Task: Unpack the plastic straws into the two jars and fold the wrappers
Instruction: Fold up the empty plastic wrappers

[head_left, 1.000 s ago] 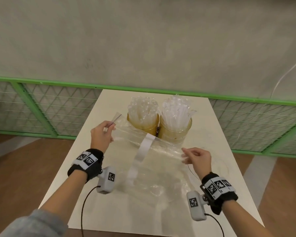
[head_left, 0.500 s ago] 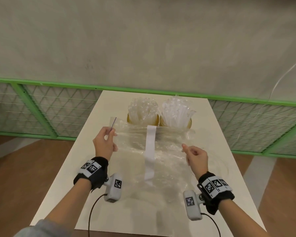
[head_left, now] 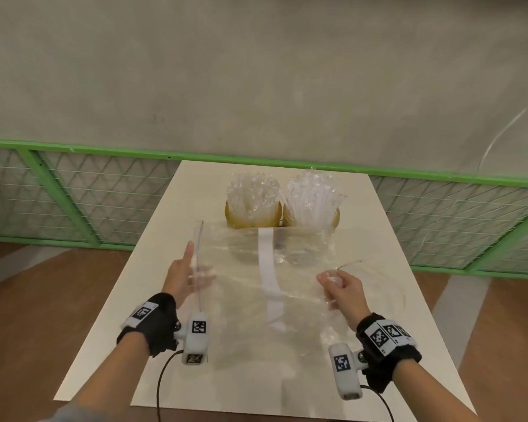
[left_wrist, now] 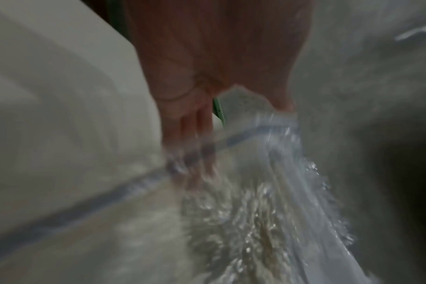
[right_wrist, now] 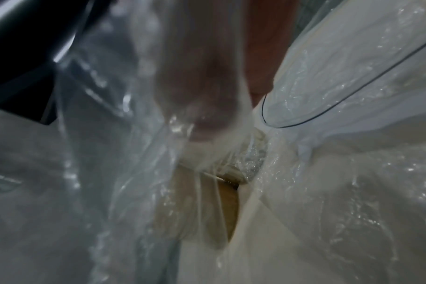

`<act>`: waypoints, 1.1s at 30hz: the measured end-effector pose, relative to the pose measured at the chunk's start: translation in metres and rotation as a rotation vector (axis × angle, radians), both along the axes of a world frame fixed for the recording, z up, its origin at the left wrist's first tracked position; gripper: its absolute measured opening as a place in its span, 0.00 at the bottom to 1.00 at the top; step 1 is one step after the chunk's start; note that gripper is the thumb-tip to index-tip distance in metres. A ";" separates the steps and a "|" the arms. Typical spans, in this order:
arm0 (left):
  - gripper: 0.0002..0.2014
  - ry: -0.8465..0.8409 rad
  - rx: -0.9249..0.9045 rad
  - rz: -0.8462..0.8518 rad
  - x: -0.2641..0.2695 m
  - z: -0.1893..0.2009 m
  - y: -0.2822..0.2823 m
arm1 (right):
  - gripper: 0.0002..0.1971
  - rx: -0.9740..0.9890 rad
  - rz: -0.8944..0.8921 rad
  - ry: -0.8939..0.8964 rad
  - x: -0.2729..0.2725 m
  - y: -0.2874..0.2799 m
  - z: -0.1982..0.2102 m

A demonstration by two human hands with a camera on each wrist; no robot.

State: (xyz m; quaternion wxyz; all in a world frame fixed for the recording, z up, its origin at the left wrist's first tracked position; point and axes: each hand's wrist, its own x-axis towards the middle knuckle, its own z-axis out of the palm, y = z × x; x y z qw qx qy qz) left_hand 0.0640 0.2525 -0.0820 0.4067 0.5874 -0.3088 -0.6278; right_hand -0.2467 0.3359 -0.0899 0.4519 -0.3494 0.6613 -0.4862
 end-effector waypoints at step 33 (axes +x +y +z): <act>0.21 -0.071 -0.319 -0.182 0.002 0.019 0.013 | 0.17 -0.221 0.010 -0.229 -0.020 0.002 0.008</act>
